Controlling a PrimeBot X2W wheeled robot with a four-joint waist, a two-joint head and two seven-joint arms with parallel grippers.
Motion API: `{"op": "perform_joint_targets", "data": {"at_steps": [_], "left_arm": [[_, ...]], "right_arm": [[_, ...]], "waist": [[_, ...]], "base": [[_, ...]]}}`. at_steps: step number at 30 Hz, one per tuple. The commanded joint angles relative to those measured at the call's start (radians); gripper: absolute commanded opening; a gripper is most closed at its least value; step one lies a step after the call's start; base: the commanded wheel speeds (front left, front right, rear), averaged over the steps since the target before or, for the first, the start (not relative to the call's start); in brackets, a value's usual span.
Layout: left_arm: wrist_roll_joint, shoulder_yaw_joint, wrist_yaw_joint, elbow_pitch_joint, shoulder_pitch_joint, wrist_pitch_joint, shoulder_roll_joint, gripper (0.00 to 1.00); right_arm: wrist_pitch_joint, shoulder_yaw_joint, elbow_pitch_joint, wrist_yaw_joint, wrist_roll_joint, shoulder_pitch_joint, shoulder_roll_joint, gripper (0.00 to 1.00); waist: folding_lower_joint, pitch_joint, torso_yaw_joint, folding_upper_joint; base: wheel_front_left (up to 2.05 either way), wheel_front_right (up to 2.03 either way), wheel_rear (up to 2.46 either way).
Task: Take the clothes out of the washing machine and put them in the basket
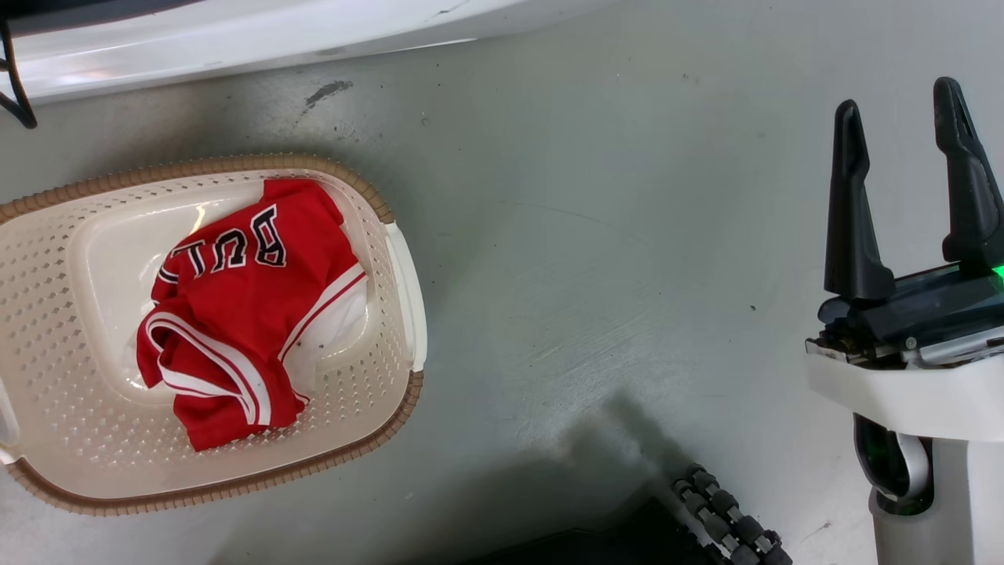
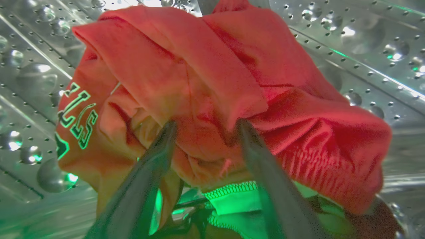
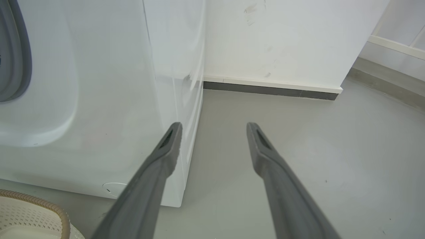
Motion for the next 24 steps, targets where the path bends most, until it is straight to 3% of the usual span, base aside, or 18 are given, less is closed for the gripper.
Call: {"op": "perform_joint_targets", "data": {"at_steps": [1,24], "left_arm": [[0.004,-0.008,0.001,0.020,0.022,-0.002,-0.003,0.00],[-0.018,-0.053,-0.005,0.005,0.068,-0.271,-0.016,0.00]], "right_arm": [[-0.002,-0.002,0.000,-0.001,0.004,-0.007,0.002,1.00],[-0.002,0.007,0.033,-0.001,-0.029,0.021,0.002,1.00]], "waist": [[-0.0001,0.000,-0.001,0.0000],[-0.0001,-0.121,0.029,0.0000]], "base": [[0.00,0.00,0.00],[0.00,0.00,0.00]]}}
